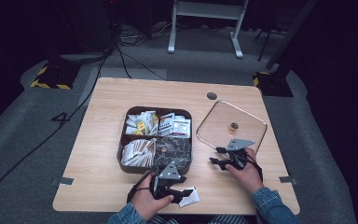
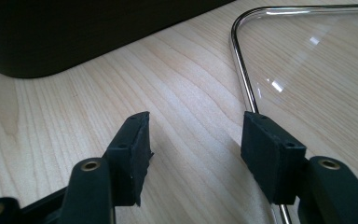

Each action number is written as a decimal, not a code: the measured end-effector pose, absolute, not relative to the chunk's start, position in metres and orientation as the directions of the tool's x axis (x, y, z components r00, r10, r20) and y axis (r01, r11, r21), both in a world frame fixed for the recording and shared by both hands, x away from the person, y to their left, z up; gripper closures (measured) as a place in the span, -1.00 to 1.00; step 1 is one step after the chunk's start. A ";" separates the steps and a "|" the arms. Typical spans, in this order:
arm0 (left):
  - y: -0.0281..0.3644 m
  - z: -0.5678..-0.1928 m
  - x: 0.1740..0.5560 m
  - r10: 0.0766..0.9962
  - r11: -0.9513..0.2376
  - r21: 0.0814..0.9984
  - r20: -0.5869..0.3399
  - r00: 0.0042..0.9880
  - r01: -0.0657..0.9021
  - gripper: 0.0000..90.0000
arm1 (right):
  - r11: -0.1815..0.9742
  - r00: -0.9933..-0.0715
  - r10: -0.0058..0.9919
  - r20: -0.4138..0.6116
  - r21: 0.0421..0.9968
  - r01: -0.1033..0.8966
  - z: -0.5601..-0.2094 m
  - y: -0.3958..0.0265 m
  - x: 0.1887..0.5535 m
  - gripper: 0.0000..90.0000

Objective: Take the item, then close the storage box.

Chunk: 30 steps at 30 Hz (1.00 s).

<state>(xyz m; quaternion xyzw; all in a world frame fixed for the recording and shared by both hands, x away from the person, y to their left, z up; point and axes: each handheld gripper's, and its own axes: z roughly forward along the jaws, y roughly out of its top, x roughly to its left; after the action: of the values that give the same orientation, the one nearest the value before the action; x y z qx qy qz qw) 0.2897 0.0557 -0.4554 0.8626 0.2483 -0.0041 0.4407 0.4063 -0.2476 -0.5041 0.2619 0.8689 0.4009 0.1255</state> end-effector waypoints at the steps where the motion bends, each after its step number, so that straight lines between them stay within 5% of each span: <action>1: 0.057 -0.454 0.290 0.429 -0.483 0.761 -0.226 0.875 0.433 0.07 | 0.541 -0.831 0.555 -0.008 0.763 0.354 -0.504 -0.248 0.406 -0.05; 30: 0.100 -0.427 0.293 0.569 -0.360 0.831 -0.165 0.806 0.425 -0.04 | 0.542 -0.832 0.554 0.001 0.758 0.362 -0.504 -0.248 0.404 -0.14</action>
<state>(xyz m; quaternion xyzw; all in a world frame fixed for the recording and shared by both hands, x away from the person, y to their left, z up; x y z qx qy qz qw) 0.2930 0.1002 -0.4273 0.8211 0.3026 0.0755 0.4781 0.4041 -0.2485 -0.5040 0.2634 0.8699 0.3993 0.1205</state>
